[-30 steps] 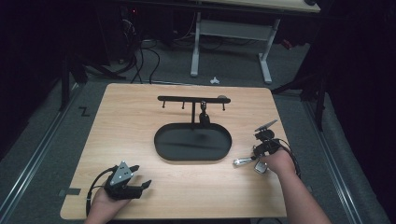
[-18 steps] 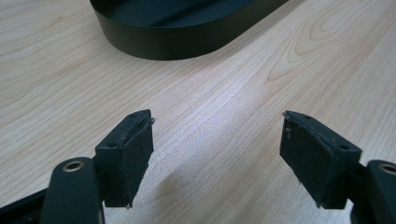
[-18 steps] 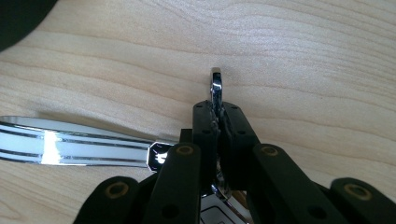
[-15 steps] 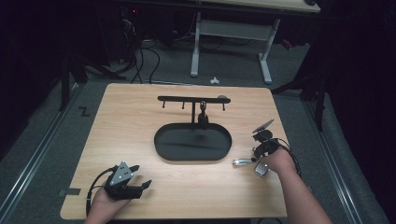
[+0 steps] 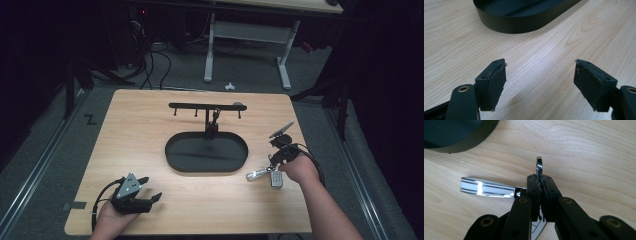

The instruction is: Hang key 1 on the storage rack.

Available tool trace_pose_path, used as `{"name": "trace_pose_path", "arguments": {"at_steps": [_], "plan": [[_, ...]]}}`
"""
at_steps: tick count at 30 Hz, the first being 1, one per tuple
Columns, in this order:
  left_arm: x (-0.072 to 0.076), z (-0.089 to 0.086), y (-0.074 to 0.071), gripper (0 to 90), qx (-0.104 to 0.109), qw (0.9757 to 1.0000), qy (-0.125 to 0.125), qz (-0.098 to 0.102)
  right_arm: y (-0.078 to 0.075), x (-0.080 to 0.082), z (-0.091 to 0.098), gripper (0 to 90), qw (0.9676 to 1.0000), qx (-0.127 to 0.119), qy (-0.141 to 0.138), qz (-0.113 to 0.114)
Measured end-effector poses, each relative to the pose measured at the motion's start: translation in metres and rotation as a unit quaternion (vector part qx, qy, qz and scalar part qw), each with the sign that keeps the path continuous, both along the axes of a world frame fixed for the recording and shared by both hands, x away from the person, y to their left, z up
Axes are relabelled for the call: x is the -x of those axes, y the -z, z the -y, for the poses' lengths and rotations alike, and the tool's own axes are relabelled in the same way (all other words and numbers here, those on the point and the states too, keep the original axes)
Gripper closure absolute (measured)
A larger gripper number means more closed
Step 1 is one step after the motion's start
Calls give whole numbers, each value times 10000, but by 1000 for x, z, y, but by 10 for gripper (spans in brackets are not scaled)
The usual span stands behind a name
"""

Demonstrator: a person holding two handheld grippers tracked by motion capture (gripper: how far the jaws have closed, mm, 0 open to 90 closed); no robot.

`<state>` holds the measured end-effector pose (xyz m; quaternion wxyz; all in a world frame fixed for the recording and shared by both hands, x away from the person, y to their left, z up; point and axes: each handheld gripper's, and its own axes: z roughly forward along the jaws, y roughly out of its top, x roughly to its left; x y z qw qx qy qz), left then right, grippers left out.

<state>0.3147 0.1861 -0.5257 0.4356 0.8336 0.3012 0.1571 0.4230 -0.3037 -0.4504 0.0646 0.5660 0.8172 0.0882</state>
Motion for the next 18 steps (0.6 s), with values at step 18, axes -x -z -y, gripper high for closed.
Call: {"name": "trace_pose_path", "arguments": {"at_steps": [18], "plan": [[-1, 2, 2, 263, -1, 10000, -1, -16, -60, 15, -16, 862, 9988, -114, -268, 384]]}}
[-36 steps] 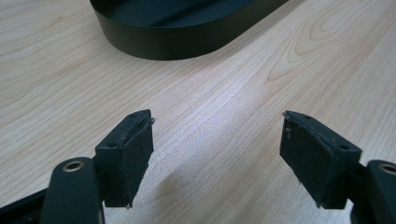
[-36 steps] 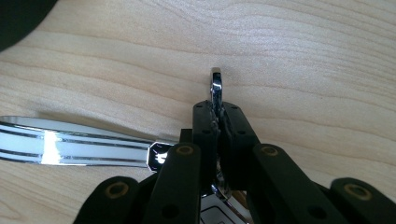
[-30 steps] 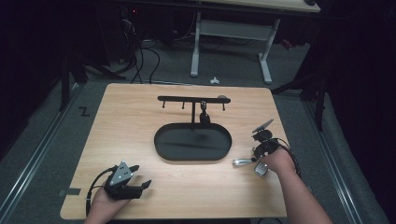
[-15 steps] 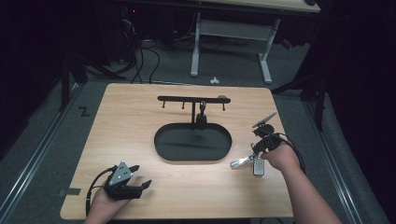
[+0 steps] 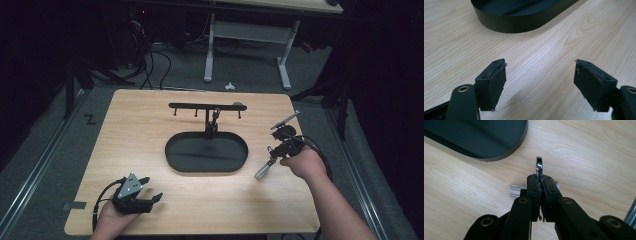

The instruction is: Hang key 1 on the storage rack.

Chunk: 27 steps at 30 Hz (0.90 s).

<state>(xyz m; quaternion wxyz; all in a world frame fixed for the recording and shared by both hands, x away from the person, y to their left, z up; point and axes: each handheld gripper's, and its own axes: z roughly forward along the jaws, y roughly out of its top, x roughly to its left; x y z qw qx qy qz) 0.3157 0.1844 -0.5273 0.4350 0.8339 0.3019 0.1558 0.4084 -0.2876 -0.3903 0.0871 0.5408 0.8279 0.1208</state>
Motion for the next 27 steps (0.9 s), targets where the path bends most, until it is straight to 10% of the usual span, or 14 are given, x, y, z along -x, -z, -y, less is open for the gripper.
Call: {"name": "trace_pose_path", "arguments": {"at_steps": [27], "plan": [[-1, 0, -1, 264, -8, 10000, 4, 3, -32, -5, -24, 862, 9992, 35, -294, 275]]}}
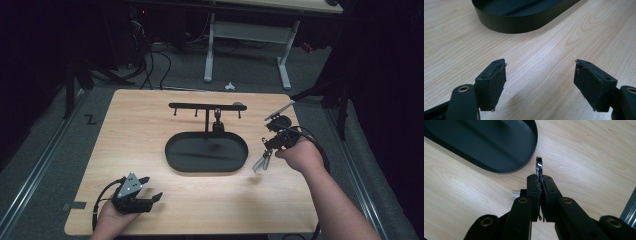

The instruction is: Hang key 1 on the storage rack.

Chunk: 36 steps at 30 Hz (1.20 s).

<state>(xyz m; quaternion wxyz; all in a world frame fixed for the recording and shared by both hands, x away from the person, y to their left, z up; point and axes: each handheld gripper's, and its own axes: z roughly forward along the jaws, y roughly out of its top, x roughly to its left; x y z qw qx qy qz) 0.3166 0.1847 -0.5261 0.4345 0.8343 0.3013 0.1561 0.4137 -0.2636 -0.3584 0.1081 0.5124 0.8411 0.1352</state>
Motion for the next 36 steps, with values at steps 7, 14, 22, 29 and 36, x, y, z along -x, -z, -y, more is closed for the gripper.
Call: {"name": "trace_pose_path", "arguments": {"at_steps": [7, 14, 22, 29, 36], "plan": [[-1, 1, -1, 263, 14, 10000, 27, 12, -6, -5, -16, 862, 9999, -14, -106, 49], [0, 1, 0, 263, 6, 10000, 16, 20, -9, -11, -30, 862, 9997, -37, -233, 77], [0, 0, -1, 263, -4, 10000, 14, 11, -9, -16, -40, 862, 9995, -60, -290, 80], [1, -3, -1, 262, 22, 10000, -32, 15, -8, -18, -50, 862, 9992, -52, -378, 95], [2, -4, 0, 262, 19, 10000, -36, 6, -10, -21, -58, 862, 9989, -29, -461, 96]]}}
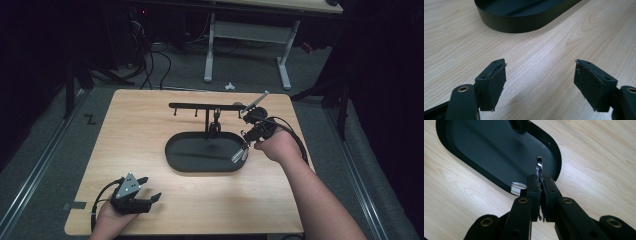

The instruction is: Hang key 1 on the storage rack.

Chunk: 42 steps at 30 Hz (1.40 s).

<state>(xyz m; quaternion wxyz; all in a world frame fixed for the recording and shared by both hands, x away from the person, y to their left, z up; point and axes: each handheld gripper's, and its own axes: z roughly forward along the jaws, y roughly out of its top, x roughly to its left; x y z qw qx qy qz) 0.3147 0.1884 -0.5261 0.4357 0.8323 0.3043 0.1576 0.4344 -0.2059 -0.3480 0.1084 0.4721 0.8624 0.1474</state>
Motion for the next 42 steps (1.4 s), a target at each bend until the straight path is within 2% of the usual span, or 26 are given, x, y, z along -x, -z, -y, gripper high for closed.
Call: {"name": "trace_pose_path", "arguments": {"at_steps": [17, 32, 34, 39, 42], "plan": [[4, -6, 1, 262, -19, 10000, -89, -16, -34, -11, -4, 862, 9997, -67, 5, 249], [4, -8, 1, 263, -6, 9999, -104, -39, -29, -22, -13, 862, 9997, -119, -70, 210], [4, -8, 1, 263, 8, 9999, -116, -27, -29, -26, -11, 862, 9997, -149, 39, 198], [4, -9, 1, 263, -6, 9999, -113, -42, -26, -31, -7, 859, 9997, -141, 75, 186], [4, -9, 1, 263, -11, 9999, -110, -42, -24, -34, -5, 856, 9994, -225, 139, 221]]}}
